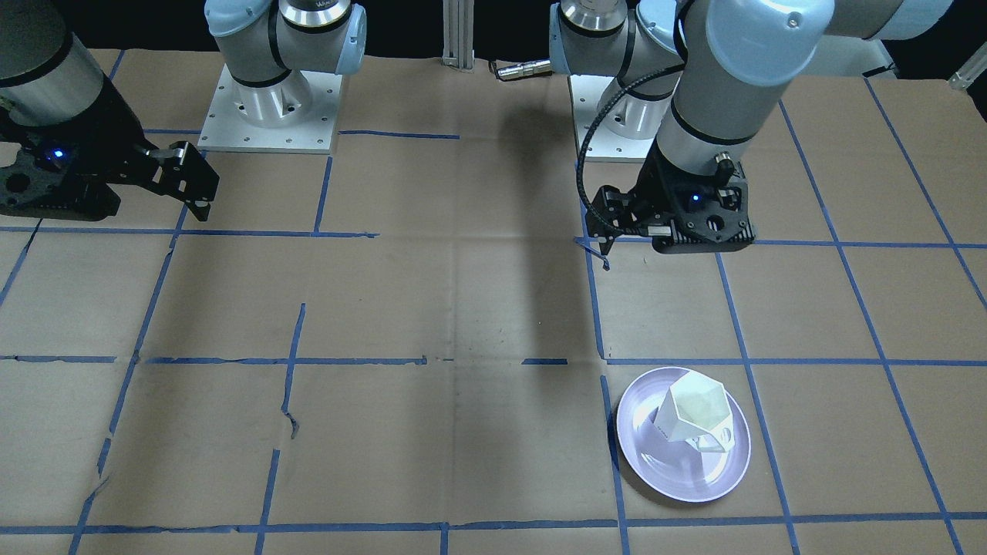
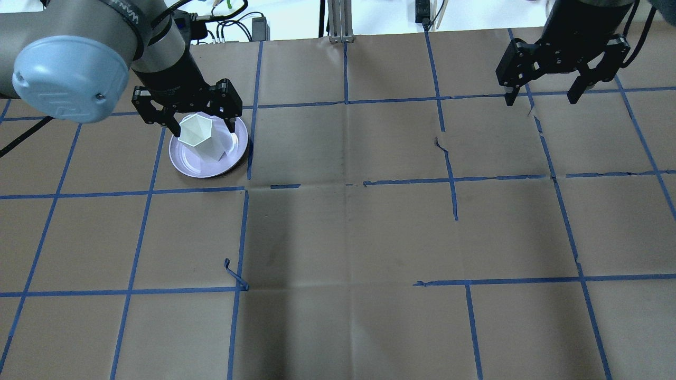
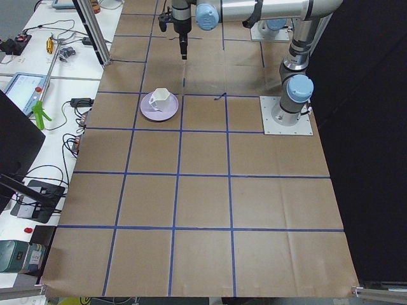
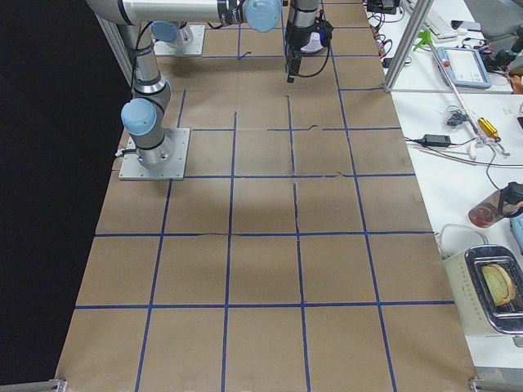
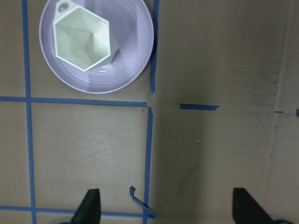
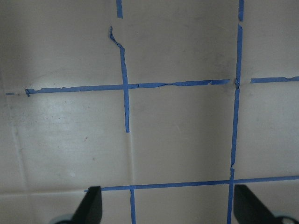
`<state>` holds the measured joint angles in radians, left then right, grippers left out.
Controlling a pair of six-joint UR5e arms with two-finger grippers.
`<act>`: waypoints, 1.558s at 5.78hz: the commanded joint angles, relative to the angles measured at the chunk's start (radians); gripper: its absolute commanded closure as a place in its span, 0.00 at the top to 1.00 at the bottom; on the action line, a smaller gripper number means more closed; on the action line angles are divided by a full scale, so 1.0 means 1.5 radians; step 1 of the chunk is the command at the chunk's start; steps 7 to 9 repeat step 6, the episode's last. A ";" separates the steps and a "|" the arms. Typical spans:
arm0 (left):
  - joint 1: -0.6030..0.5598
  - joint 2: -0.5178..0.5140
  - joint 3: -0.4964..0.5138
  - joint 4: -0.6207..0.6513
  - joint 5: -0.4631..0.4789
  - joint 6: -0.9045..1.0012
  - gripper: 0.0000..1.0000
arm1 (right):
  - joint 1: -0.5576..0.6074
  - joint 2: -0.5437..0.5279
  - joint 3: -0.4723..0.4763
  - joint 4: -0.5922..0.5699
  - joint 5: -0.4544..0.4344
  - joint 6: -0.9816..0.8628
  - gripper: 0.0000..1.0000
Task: Flip cup and place on plate
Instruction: 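Lower the mug upright onto the plate and open the left gripper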
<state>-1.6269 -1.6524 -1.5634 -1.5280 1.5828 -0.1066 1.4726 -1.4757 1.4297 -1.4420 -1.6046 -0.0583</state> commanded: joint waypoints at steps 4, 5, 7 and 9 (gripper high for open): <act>-0.004 0.047 0.005 -0.056 -0.001 -0.002 1.00 | 0.000 0.000 0.000 0.000 0.000 0.000 1.00; -0.002 0.048 0.005 -0.056 -0.001 -0.002 1.00 | 0.000 0.000 0.000 0.000 0.000 0.000 1.00; -0.001 0.048 0.005 -0.056 -0.001 -0.002 1.00 | 0.000 0.000 0.000 0.000 0.000 0.000 1.00; -0.001 0.048 0.005 -0.056 -0.001 -0.002 1.00 | 0.000 0.000 0.000 0.000 0.000 0.000 1.00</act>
